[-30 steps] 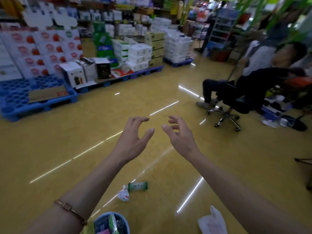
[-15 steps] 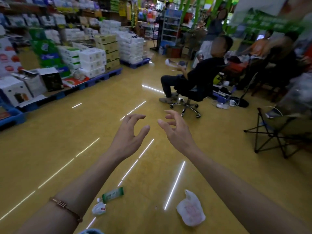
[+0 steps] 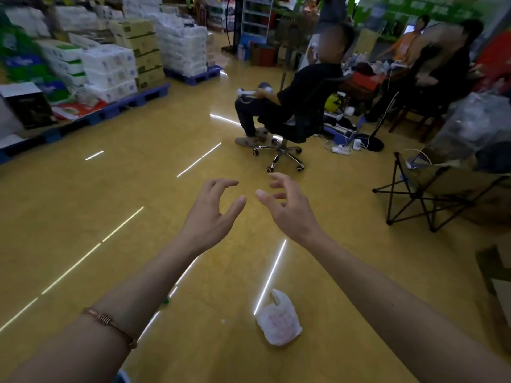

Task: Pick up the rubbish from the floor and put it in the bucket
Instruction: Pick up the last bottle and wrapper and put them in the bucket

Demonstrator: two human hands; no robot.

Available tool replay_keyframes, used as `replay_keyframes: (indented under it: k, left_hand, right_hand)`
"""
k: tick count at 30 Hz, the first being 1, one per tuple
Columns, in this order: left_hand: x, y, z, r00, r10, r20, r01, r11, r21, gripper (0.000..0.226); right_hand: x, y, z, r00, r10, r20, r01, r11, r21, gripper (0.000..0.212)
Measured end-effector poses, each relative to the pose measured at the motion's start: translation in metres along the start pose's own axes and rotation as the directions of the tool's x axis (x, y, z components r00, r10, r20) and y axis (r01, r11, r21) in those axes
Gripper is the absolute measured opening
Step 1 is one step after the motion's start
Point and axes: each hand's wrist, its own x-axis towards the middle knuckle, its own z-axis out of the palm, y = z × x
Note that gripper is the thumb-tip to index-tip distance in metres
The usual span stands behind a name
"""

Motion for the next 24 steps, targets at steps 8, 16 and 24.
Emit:
replay_keyframes:
  k: [8,16,24]
  left_hand:
    - [0.005,-0.013,0.044,0.997,-0.076,-0.018,0.076,0.997,0.029,0.038]
    - [0.006,-0.059,0.052,0.984,-0.176,-0.001,0.175,0.981,0.079,0.04]
    - [0.012,-0.136,0.039,0.968,-0.251,0.011,0.247,0.96,0.134,0.035]
  right_hand:
    - [0.021,0.055,-0.013,0.997,0.027,0.073,-0.028,1.0,0.012,0.053]
    - [0.043,0.088,0.022,0.985,0.068,0.159,-0.074,0.997,0.028,0.053]
    - [0.056,0.121,0.077,0.959,0.142,0.247,-0.141,0.99,-0.019,0.055]
